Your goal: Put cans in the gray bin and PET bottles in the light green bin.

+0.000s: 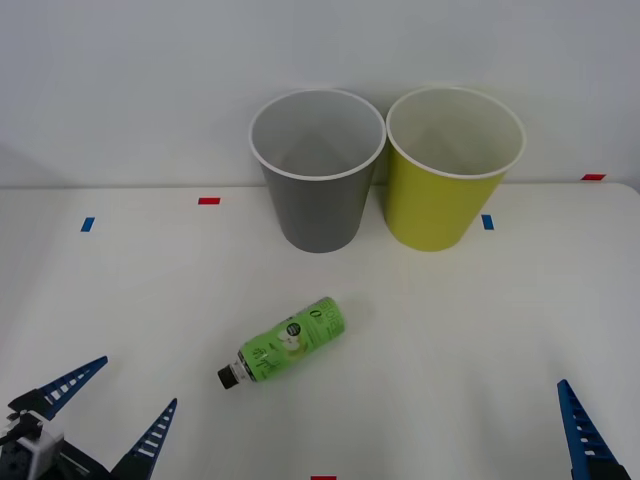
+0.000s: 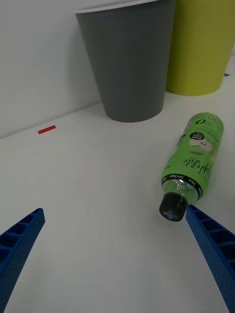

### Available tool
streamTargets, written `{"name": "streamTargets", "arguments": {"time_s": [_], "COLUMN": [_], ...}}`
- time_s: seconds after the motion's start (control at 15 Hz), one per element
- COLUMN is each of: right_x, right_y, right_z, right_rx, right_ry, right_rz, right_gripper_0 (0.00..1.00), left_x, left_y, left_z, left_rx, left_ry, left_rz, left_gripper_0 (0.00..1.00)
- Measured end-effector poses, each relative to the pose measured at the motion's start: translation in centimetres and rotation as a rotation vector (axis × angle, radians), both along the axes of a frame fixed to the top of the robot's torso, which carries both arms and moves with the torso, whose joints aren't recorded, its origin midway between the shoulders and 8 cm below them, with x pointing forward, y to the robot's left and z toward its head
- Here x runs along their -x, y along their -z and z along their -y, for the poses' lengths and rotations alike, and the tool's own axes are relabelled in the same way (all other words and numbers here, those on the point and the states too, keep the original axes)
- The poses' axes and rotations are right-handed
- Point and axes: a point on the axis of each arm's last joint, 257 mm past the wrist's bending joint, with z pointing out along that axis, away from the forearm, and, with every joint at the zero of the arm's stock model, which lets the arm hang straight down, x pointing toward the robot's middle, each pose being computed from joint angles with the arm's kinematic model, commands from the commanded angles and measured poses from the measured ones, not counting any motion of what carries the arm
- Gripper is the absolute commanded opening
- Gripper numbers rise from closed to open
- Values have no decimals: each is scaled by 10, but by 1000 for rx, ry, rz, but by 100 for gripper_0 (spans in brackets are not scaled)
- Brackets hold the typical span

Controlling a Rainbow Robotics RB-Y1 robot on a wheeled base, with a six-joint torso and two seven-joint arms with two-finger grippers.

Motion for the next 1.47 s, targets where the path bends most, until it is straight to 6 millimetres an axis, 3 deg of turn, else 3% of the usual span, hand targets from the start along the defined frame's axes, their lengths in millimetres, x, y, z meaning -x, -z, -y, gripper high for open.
{"name": "streamTargets", "arguments": {"time_s": [0.27, 0.6, 1.0, 1.47], "right_x": [0, 0, 0, 0], "right_y": [0, 0, 0, 0], "right_z": [0, 0, 0, 0], "right_rx": [0, 0, 0, 0], "right_ry": [0, 0, 0, 0], "right_rz": [0, 0, 0, 0], "right_gripper_0": [100, 100, 100, 100], "left_x": [-11, 1, -35, -42], "left_y": [-2, -10, -10, -13], "left_z": [24, 46, 57, 104], "left_rx": [7, 7, -108, -186], "left_ry": [58, 127, 171, 261], "left_rz": [-4, -8, -16, -96], "left_gripper_0": [100, 100, 100, 100]}}
